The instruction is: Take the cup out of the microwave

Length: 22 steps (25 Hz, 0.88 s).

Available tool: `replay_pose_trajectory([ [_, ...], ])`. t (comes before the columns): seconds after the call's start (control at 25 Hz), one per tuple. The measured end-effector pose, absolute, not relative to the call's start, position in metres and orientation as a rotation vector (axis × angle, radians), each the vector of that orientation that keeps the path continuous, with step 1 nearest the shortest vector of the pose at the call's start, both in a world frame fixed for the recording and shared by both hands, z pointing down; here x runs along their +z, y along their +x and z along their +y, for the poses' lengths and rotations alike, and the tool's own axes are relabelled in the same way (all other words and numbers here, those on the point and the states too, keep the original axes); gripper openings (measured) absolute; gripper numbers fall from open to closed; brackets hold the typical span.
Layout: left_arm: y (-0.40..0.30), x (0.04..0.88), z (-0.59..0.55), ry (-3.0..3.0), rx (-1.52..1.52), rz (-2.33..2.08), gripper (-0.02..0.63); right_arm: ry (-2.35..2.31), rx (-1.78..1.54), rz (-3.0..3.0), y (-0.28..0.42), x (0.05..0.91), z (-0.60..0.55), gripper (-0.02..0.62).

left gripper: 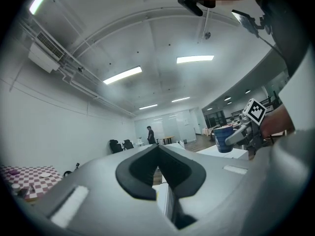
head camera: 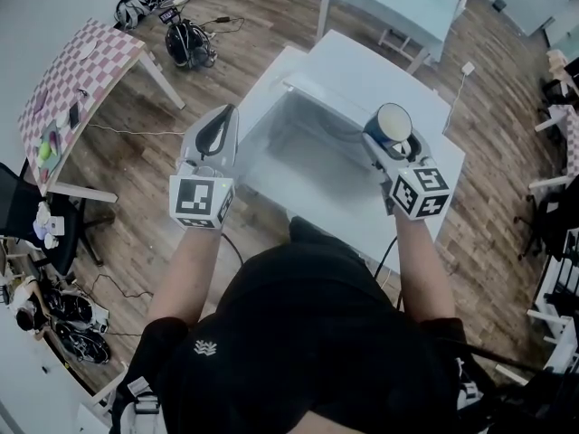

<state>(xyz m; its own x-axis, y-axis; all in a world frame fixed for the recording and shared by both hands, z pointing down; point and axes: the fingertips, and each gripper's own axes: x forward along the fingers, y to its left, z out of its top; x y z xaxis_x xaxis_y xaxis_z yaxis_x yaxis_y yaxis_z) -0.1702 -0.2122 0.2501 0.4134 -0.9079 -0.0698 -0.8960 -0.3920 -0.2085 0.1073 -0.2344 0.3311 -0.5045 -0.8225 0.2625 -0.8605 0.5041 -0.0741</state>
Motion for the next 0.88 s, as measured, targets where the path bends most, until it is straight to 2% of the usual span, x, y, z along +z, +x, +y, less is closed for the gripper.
replay_pose_trajectory([
  [0.88, -0.1705, 0.2548, -0.2067, -2.484, -0.091, 1.578, 0.003, 1.473, 0.265, -2.537, 0.1084, 0.3305, -0.23, 0.377],
])
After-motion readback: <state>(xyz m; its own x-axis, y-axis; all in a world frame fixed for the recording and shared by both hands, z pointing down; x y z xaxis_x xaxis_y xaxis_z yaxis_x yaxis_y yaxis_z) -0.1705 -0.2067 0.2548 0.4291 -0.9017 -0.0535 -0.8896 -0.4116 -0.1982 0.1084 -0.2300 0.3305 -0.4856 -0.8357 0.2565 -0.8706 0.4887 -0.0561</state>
